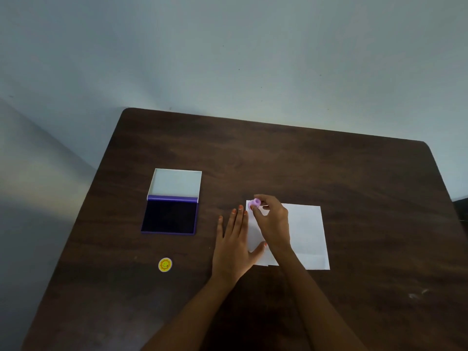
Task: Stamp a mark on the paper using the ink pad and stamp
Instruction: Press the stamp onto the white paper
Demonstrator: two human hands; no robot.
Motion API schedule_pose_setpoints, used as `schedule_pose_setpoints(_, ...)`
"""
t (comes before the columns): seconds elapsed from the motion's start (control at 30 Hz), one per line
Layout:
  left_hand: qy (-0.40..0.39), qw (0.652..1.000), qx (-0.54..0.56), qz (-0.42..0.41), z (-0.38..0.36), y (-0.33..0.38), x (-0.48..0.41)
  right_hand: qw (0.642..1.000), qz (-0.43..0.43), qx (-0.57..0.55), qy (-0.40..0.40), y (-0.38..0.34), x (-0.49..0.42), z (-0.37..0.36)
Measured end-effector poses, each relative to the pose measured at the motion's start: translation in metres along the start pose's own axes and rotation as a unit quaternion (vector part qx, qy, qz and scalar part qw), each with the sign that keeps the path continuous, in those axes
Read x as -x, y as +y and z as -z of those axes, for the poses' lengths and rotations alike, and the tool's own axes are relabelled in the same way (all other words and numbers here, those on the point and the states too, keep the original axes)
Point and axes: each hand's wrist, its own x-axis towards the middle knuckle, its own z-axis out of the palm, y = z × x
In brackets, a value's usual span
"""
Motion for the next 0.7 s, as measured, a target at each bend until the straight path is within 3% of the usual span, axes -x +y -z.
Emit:
schedule_pose_setpoints(0.37, 0.014, 1.000, -0.002, -0.004, 0.0018, 0.0020, -0.0005, 0.995, 0.043, 0.088, -0.014, 0.0035, -0.0015, -0.0049)
schedule_pose_setpoints(0.7, 0.005, 1.000, -0.020, -0.009, 0.0032, 0.0023, -0.0008, 0.993, 0.070, 0.097, 0.015, 0.0026, 0.0012, -0.0079)
